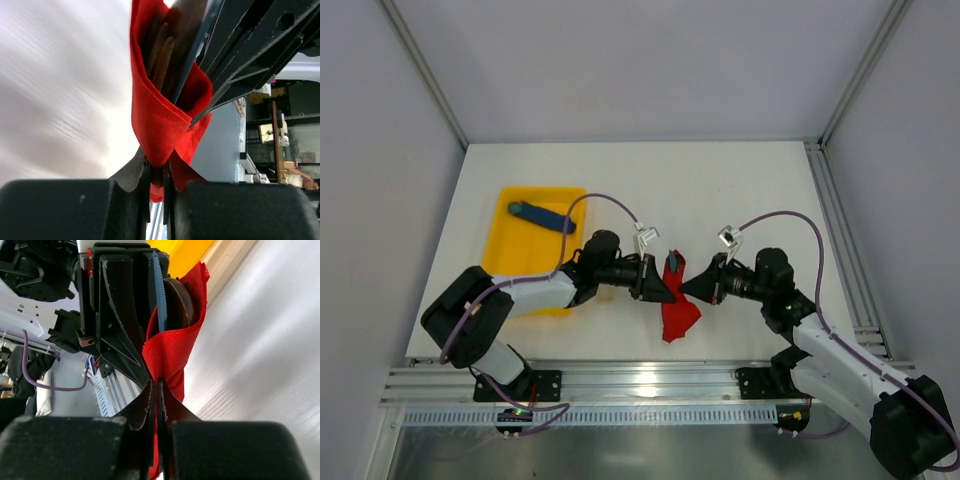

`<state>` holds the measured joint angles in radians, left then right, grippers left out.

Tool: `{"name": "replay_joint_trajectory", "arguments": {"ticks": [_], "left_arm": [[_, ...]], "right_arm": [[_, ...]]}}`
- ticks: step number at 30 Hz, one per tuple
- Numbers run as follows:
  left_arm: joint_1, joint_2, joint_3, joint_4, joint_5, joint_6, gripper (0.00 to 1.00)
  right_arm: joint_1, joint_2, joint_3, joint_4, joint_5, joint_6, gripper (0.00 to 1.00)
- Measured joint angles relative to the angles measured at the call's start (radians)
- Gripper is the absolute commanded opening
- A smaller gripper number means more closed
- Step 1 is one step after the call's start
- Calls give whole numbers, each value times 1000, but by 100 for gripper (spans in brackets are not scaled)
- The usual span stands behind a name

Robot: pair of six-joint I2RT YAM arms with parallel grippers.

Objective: Place the utensils on the paper napkin and roll it up
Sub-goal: Pick up the utensils from the center of the board, then roll the napkin.

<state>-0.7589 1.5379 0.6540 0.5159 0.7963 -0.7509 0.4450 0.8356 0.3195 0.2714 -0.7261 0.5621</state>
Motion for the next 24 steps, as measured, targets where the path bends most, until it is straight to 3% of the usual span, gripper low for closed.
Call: {"name": "replay_joint_trajectory", "arguments": {"ticks": [3,4,5,9,13,24], "left_arm": [[-3,-1,23,-62,-36,11,0],[-3,-2,31,-83,-55,17,0],[-3,-4,39,-106,-76,23,0],[-2,-8,87,-204,-169,31,0],[-2,-13,126,-269,-249,30,0],[-2,-76,137,-307,-328,17,0]], "right_arm": [[0,-26,29,-103,51,-24,32],[0,-49,53,-173,83,-34,43],[0,-69,75,-224,108,-36,45],[0,-164,200,-415,229,-48,46],[15,-210,255,-461,253,-36,44],[296,-84,225,-490,463,-34,46]]}}
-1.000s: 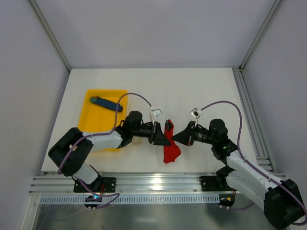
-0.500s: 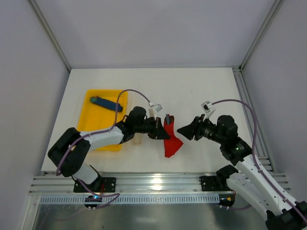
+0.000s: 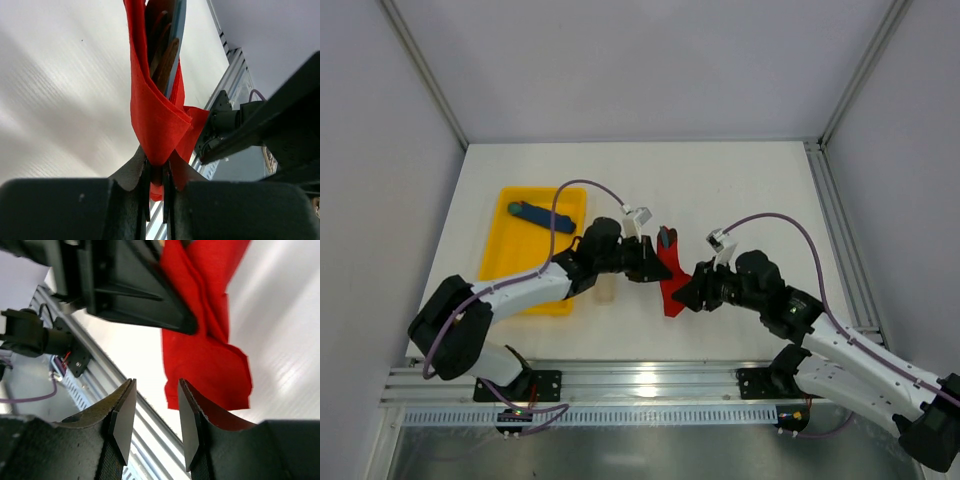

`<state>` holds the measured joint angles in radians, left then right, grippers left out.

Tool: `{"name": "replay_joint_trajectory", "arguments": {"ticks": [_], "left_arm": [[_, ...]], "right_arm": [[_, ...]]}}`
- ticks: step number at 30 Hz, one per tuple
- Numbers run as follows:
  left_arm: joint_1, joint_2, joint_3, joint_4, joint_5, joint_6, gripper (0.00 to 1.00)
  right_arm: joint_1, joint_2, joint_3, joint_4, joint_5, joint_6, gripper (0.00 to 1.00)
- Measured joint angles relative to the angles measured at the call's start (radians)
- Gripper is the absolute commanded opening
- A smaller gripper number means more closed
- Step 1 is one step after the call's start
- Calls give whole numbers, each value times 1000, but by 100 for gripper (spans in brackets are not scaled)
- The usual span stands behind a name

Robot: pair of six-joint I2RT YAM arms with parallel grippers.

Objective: Place the utensils on the paper napkin and roll it up
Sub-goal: Roll the napkin.

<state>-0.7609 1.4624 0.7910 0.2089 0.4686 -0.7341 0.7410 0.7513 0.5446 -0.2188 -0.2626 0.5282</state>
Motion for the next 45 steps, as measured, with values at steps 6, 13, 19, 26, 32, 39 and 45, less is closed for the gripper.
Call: {"name": "replay_joint_trajectory", "arguments": {"ticks": [6,13,19,26,32,39,45], "left_arm": [[-1,-69,0,4,8,-18,0],[-7,-111,-1,27,37,-26,1],[-18,-111,-2,32,56,-26,1],[-21,-112,-2,35,71,-24,1],[-21,-112,-9,43,83,-21,1],[-21,-112,-12,49,93,-20,0],[-21,-118,-19,56,101,-20,1]], "right_arm": [[8,20,-2,3,97,-18,49],[17,10,-5,19,142,-32,51],[18,-14,-5,23,167,-53,54],[18,-12,-5,29,167,-62,58],[18,-12,-16,49,164,-68,62],[18,-12,-29,73,150,-71,66],[18,-12,-58,136,106,-66,66]]}}
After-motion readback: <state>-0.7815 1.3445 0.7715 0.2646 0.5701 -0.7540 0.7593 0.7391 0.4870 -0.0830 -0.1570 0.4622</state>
